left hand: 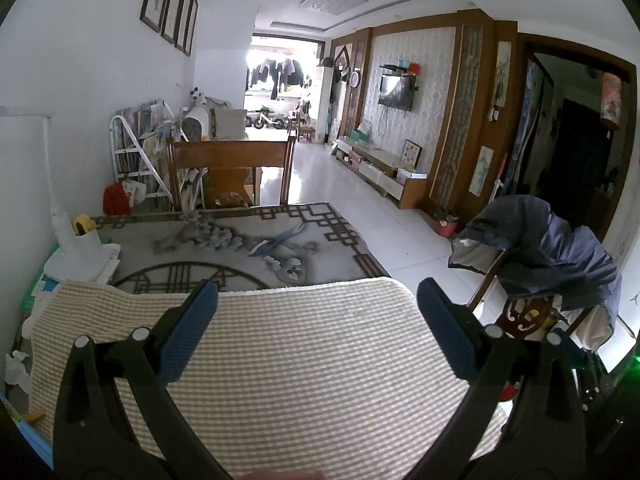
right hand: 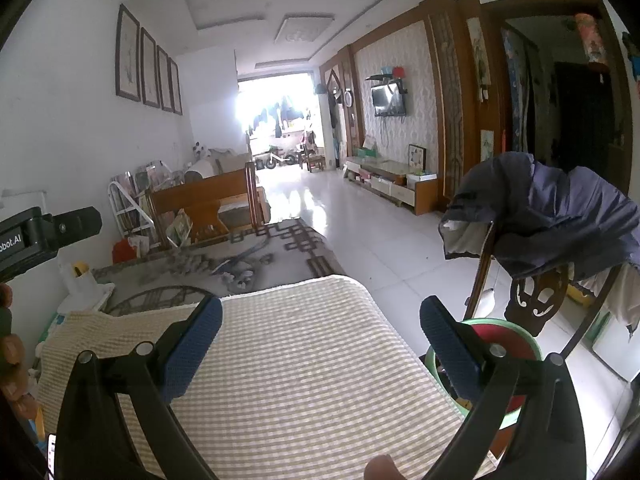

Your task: Collect trash

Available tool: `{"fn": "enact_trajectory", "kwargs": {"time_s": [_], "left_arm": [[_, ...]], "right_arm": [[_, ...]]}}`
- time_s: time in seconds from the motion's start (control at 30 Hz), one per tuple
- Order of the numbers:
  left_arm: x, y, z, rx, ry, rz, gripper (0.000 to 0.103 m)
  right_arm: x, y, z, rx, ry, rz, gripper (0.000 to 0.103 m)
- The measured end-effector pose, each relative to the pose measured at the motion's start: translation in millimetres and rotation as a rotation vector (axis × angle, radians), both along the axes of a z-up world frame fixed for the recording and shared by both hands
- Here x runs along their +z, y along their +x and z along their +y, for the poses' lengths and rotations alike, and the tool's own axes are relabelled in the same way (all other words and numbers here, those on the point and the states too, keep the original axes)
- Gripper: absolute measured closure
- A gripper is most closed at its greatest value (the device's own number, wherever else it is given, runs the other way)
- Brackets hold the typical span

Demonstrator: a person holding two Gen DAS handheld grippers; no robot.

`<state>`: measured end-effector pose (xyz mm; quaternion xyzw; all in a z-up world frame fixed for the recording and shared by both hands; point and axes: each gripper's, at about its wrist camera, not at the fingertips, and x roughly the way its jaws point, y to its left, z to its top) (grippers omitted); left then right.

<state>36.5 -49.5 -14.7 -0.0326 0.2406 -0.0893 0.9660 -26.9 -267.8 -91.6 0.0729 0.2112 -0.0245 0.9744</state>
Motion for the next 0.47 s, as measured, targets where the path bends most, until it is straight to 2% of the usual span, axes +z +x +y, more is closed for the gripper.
{"fn": "enact_trajectory", "kwargs": {"time_s": [0.27, 0.37, 0.47], "left_arm": [[-16, 13, 1, 0.011, 0.033, 0.043, 0.005], [-33, 24, 9, 0.0, 0.026, 0.113, 0.005], [-50, 25, 25, 0.059, 0.03, 0.152, 0.005]], "right_arm": [[-16, 17, 2, 0.019, 0.007, 0.064, 0.007], [-40, 37, 6, 0.049, 0.004, 0.138, 0.007], [-67, 63, 11, 0.075, -0.025, 0.208, 0.007]]}}
